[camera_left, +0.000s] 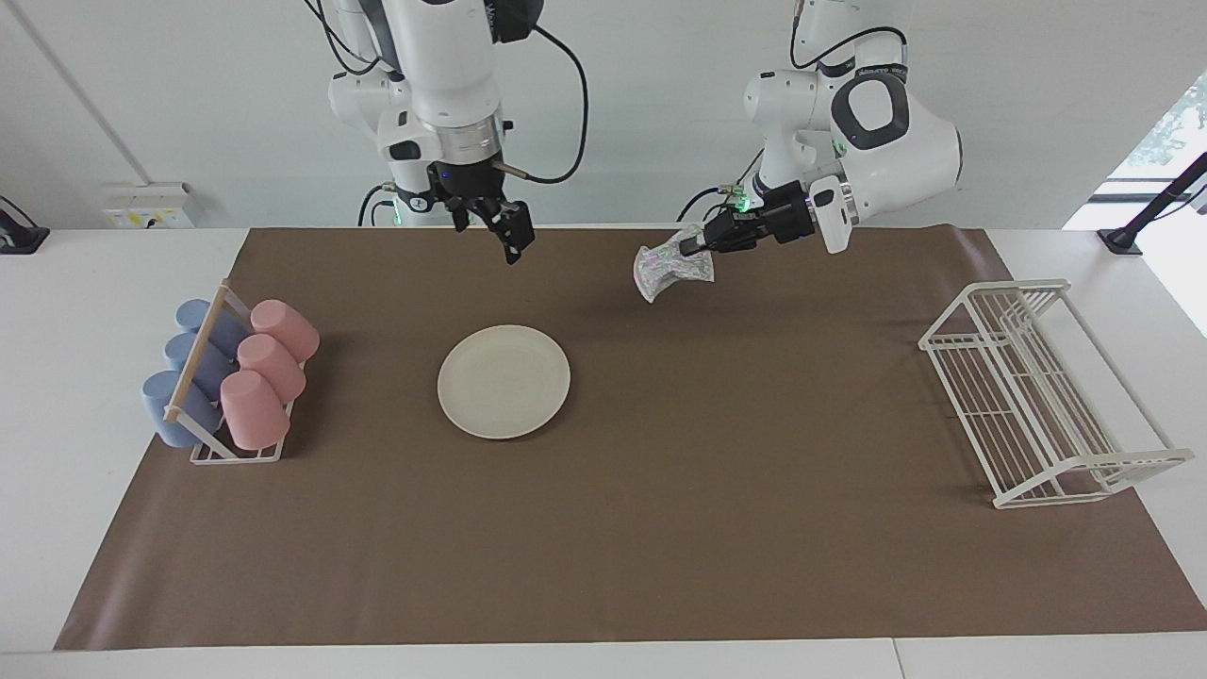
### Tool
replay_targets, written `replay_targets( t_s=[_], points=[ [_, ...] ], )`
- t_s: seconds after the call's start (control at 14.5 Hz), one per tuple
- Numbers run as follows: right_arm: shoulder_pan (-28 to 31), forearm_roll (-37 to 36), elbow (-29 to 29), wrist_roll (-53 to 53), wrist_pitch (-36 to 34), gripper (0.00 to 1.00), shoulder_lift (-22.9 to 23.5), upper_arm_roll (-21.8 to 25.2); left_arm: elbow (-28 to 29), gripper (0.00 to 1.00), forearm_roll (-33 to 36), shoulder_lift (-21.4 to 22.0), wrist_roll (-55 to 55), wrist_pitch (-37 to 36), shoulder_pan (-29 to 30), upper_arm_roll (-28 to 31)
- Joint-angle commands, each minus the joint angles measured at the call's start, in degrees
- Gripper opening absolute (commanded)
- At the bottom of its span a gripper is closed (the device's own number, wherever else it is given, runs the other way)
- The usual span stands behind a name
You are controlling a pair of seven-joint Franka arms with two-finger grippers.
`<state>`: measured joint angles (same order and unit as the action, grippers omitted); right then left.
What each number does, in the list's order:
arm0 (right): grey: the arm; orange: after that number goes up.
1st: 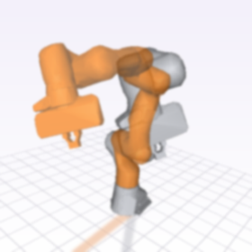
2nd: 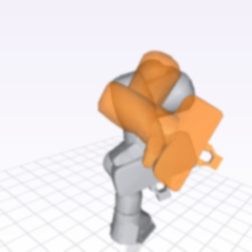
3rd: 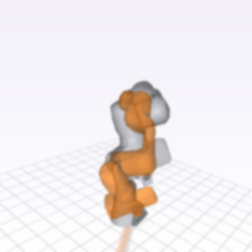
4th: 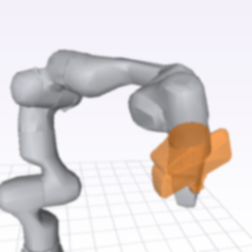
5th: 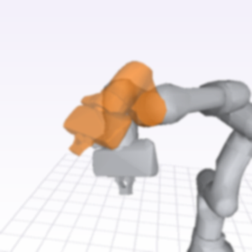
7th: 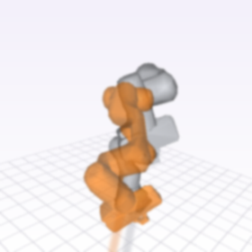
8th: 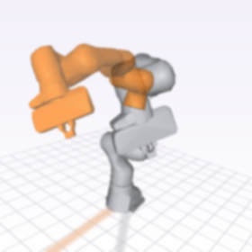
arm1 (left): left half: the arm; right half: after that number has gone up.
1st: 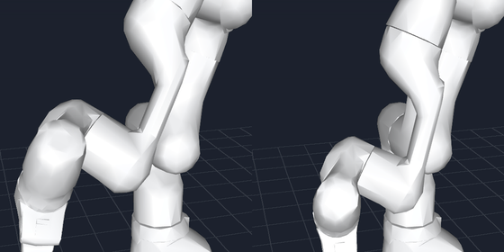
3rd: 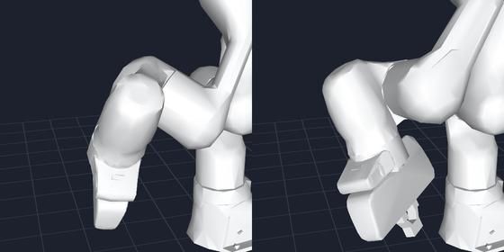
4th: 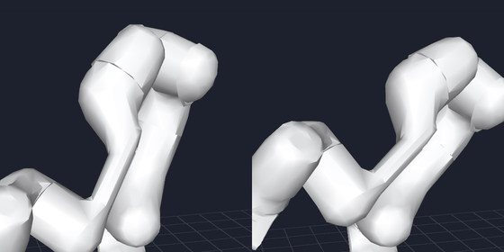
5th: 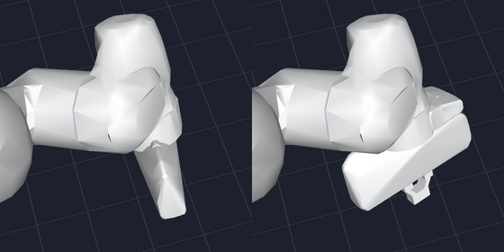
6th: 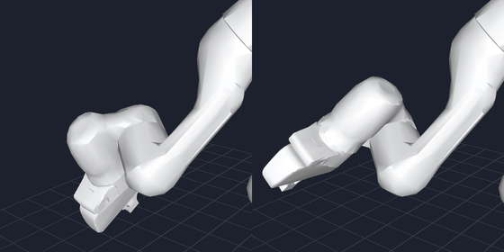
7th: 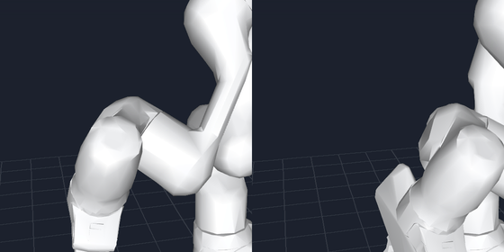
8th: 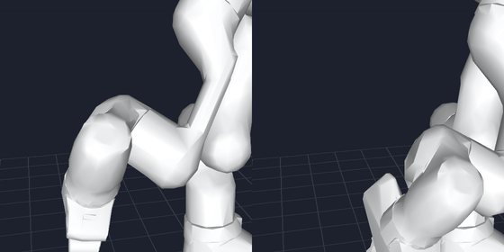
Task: Wipe plate with sponge
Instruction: 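Carry the sponge to the basket while the right gripper returns to rest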
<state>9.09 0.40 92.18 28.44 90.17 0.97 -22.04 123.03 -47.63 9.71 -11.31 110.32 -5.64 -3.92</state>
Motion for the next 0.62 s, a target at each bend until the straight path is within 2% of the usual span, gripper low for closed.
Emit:
replay_targets(
  t_s=[0.0,0.21,0.28,0.35,0.48,0.55],
  points=[
    [3.2,-0.6,2.1,-11.6,-0.3,1.0,-1.4,-0.7,-8.4,0.0,12.6,-4.9,-6.1,-2.2,1.5,-0.4],
    [3.7,-0.5,1.8,-15.8,-0.1,1.0,-1.1,-0.3,-18.7,0.0,27.4,-9.6,-9.2,-9.4,2.9,-0.4],
    [2.3,-0.5,1.7,-18.8,0.1,1.0,-1.0,2.2,-21.3,0.0,32.7,-10.7,-9.3,-11.5,2.9,-0.4],
    [-2.2,-0.5,1.6,-22.3,0.2,1.0,-0.9,7.5,-23.5,0.0,38.3,-11.5,-9.3,-13.5,2.8,-0.4],
    [-7.9,-0.3,1.4,-25.9,0.4,1.0,-0.6,16.4,-25.5,0.0,47.7,-11.8,-9.2,-15.6,2.5,-0.5],
    [-9.7,-0.3,1.4,-26.8,-0.2,1.0,-0.6,19.3,-26.1,0.0,51.5,-12.3,-9.2,-16.5,2.5,-0.5]
  ],
)
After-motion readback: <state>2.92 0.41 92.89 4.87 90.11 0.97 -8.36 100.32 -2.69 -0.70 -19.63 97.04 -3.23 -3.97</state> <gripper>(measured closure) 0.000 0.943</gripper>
